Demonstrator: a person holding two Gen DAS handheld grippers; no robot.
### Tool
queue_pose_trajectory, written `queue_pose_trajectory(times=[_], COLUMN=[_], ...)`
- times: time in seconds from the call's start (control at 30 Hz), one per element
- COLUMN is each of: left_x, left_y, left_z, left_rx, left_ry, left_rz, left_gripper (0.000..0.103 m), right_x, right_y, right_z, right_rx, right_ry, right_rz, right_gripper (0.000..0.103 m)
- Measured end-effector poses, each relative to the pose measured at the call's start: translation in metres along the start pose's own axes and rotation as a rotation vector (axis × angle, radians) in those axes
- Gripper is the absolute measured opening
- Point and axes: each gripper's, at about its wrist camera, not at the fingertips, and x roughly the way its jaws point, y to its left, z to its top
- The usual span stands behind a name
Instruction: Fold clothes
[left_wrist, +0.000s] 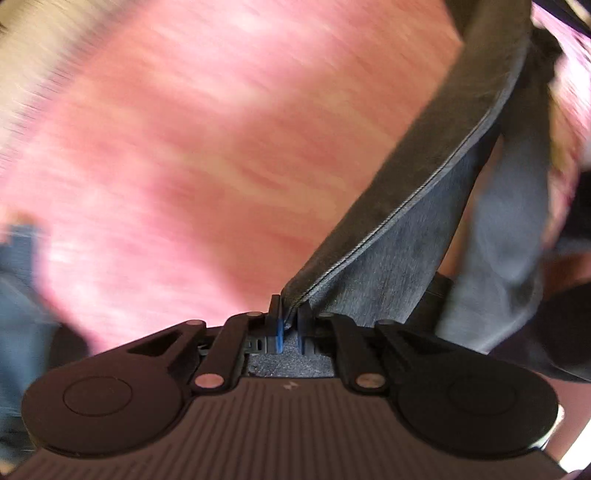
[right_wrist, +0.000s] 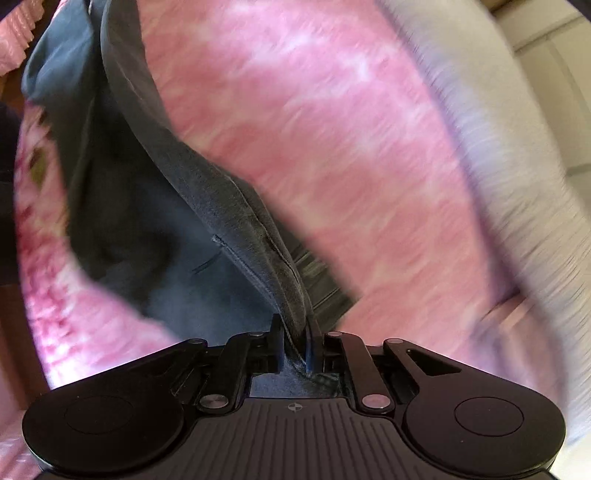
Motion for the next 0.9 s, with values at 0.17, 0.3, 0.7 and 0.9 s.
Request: queue_pose_trajectory(times=[0.17, 0.3, 0.7, 0.9], left_x=[-0.139, -0.268, -0.248, -0.084], left_y=[0.098, 0.117, -0.080, -0.216], left_z=[0.031, 0.037, -0.056, -0.117], left_rx=[-0.092, -0.104, -0.113, -0.165], left_ry=[-0.155, -0.275, -0.186, 0.039], left_rz=[0.316, 0.540, 0.261, -0.150], left_gripper=[0.005, 0.005, 0.005, 0.005], right_x=[-0.056, -0.130, -0.102, -0.025], right_y=[-0.072, -0.106, 0.050, 0.105], right_z=[0.067, 0.097, -0.004, -0.063], right_rx=[-0.026, 0.001, 0.170, 0.227], right_ry=[-0.165, -0.316, -0.321, -0.021], right_rz=[-0.202, -0.397, -0.343, -0.114], right_gripper=[0.007, 0.007, 0.007, 0.007])
